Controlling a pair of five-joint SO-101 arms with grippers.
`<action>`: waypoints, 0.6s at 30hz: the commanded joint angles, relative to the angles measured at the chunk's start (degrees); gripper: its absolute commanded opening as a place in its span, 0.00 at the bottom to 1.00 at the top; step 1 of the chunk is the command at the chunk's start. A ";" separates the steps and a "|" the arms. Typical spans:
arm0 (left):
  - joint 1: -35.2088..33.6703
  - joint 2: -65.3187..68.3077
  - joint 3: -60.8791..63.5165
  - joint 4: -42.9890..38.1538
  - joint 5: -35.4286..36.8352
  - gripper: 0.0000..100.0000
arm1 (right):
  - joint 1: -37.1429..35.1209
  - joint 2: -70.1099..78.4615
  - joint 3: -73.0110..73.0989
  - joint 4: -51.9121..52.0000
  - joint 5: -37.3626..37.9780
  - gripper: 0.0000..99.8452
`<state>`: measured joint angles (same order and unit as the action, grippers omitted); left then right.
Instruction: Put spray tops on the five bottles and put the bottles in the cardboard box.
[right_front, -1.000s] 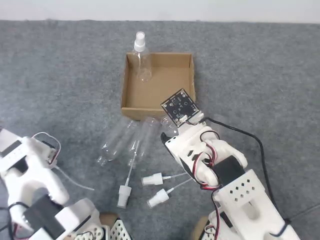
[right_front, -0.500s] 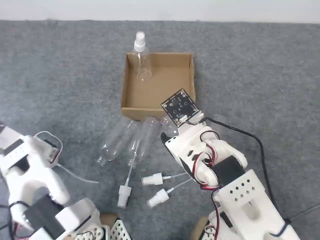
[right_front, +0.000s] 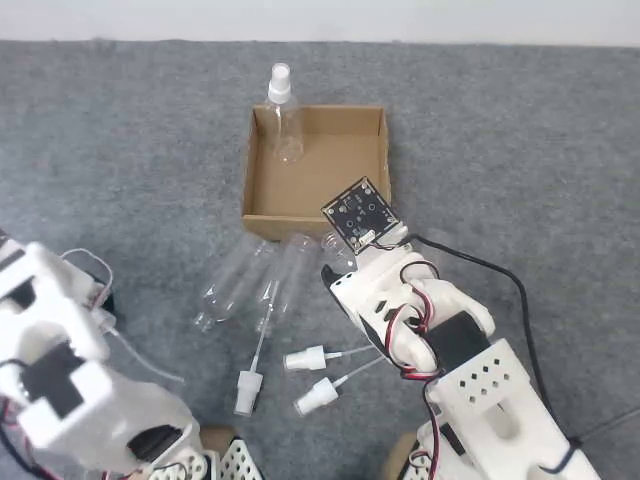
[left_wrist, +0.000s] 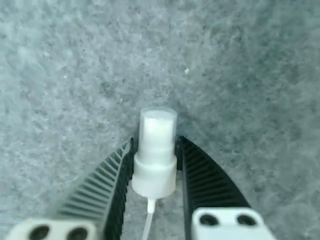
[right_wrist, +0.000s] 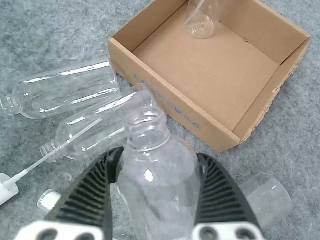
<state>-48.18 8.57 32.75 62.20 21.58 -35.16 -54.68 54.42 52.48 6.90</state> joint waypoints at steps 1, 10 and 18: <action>0.26 7.38 -6.81 3.87 1.05 0.04 | 0.57 -1.45 -0.44 -1.27 0.09 0.04; 0.18 6.77 -6.99 3.78 1.49 0.01 | 0.57 -1.45 -0.44 -1.27 0.09 0.04; 0.09 -1.32 -6.64 4.57 2.73 0.01 | 0.57 -1.45 -0.44 -1.27 0.09 0.04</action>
<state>-47.65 12.70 26.68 66.24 23.34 -35.16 -54.68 54.42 52.48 6.90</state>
